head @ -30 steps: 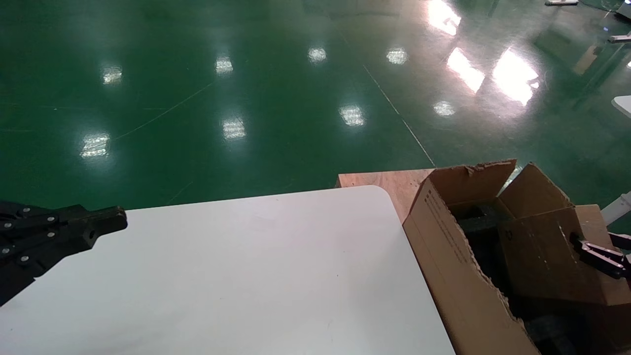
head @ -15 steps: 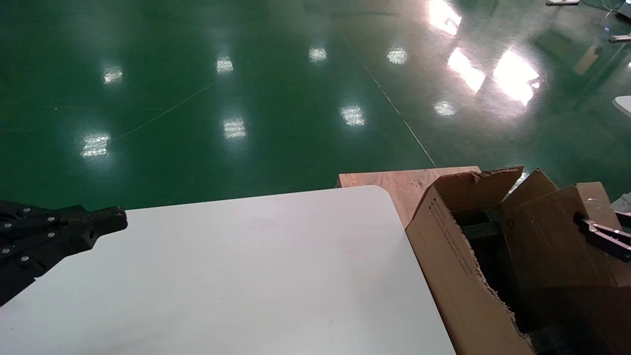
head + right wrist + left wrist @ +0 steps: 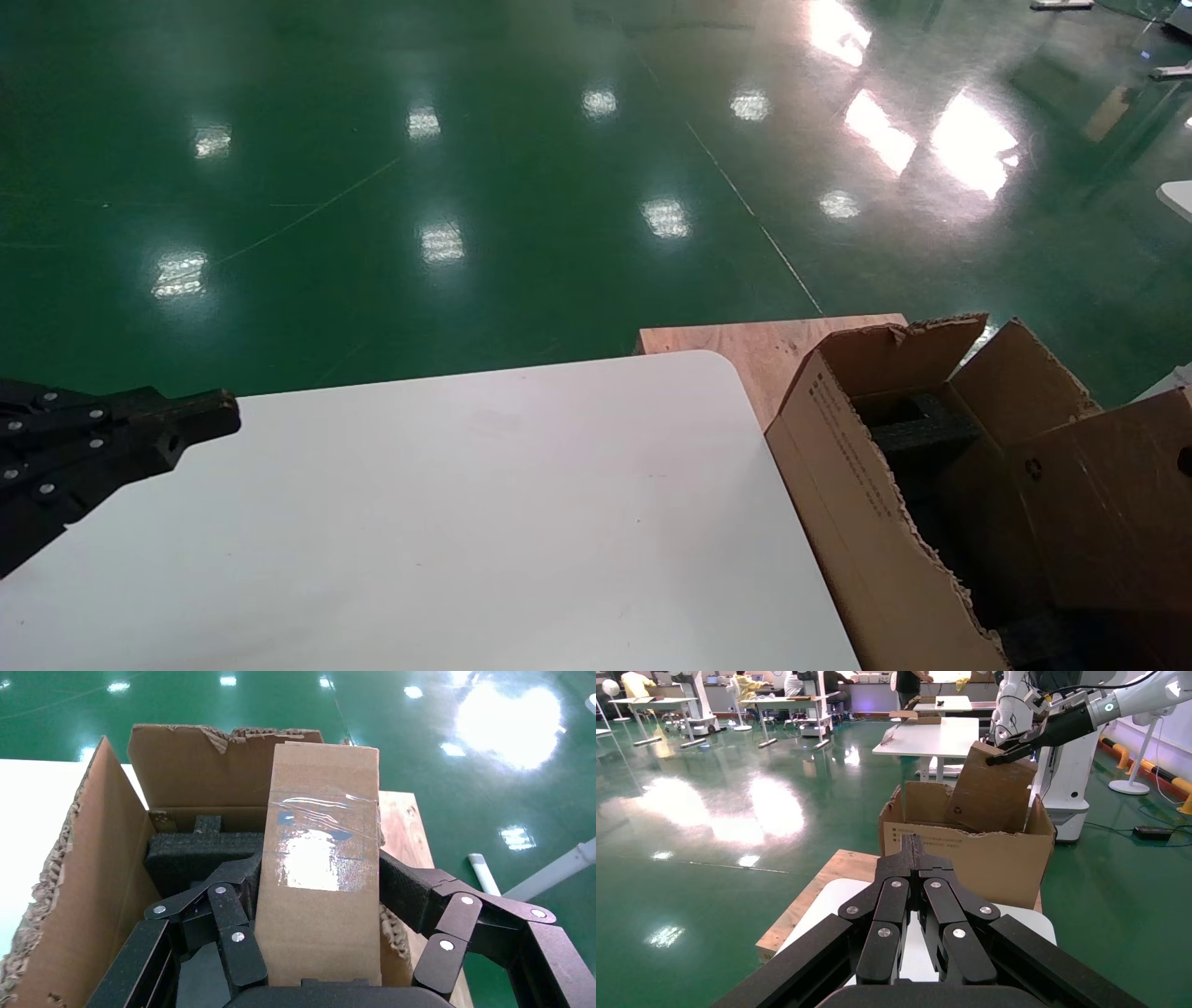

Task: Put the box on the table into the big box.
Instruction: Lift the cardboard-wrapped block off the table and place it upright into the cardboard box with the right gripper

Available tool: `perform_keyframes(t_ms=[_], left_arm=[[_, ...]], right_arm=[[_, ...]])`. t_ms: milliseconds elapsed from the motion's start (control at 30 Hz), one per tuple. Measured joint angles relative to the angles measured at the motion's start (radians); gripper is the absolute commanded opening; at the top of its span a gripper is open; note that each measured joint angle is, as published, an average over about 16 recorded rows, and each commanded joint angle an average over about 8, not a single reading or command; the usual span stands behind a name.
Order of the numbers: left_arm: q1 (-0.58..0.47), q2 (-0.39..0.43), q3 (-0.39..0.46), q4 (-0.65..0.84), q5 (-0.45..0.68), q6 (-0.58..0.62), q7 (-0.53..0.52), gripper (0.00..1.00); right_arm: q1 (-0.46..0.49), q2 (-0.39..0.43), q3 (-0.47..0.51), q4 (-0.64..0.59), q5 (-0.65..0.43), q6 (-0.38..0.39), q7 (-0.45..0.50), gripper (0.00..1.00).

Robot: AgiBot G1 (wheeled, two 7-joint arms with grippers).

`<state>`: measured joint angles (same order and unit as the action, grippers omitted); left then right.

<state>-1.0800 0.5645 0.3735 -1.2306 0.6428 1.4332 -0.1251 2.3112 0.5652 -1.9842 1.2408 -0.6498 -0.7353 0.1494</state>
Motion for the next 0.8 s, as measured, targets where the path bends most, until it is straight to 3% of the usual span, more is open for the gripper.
perform_keyframes(t_ms=[400,800], left_arm=[[0.0,0.0,0.0,0.0,0.0,0.0,0.0,0.0],[0.0,0.0,0.0,0.0,0.0,0.0,0.0,0.0]], right_arm=[[-0.009,-0.039,-0.029,0.021,-0.011,0.043,0.033,0.0],[0.071,-0.113,-0.115,-0.104,0.014,-0.016,-0.02,0.0]])
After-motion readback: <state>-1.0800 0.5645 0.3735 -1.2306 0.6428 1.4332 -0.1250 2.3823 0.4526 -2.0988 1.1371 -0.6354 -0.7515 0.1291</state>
